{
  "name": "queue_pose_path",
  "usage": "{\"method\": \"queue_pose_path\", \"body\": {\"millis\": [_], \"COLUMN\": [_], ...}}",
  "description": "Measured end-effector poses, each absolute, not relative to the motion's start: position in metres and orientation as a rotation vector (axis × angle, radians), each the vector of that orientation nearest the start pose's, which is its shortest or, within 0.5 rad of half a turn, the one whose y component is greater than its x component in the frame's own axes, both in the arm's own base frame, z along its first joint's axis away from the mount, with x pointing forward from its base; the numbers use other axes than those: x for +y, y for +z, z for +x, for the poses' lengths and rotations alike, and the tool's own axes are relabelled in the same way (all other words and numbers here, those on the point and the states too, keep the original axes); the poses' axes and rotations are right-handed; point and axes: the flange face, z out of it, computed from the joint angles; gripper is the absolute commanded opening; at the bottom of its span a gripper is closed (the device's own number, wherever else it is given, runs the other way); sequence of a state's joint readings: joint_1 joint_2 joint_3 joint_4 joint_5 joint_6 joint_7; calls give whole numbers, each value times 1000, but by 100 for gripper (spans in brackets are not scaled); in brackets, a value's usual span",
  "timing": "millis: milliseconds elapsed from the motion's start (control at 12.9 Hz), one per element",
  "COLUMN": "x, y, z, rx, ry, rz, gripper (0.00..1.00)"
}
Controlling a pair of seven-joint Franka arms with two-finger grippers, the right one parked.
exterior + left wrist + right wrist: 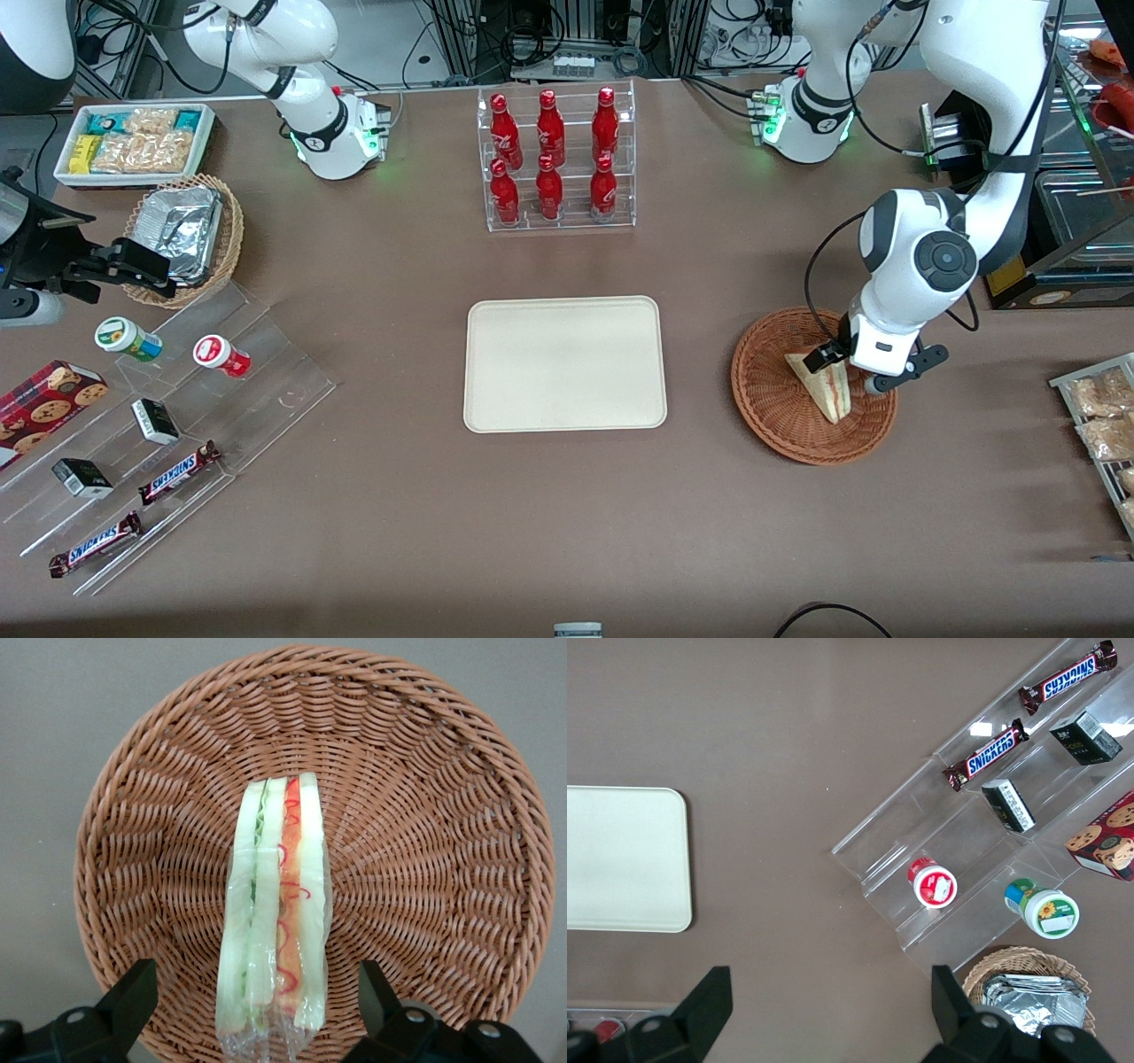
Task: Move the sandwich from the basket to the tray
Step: 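Close the left gripper on the sandwich's wrapped edge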
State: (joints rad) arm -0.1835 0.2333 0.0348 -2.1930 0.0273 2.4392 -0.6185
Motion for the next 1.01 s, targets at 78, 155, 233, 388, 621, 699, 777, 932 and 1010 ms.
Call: {"method": "queue_pose_path", "body": {"millis": [78, 155, 233, 388, 621, 699, 777, 932, 1010], "x": [-84, -86, -87, -87, -87, -87, -87, -88, -88], "y": [276, 271, 265, 253, 249, 250, 253, 269, 285], "z": [550, 550, 550, 550, 550, 551, 552, 554, 558], "rx": [-689, -684, -681, -679, -679, -680, -679, -678, -676], "ry": [-31, -25, -24, -18, -15, -18, -14, 49, 88], "rz": [-3044, -3044, -3044, -3043, -3042, -3043, -3041, -3023, -3011], "gripper": [100, 100, 99, 54, 5, 4, 4, 4, 4]}}
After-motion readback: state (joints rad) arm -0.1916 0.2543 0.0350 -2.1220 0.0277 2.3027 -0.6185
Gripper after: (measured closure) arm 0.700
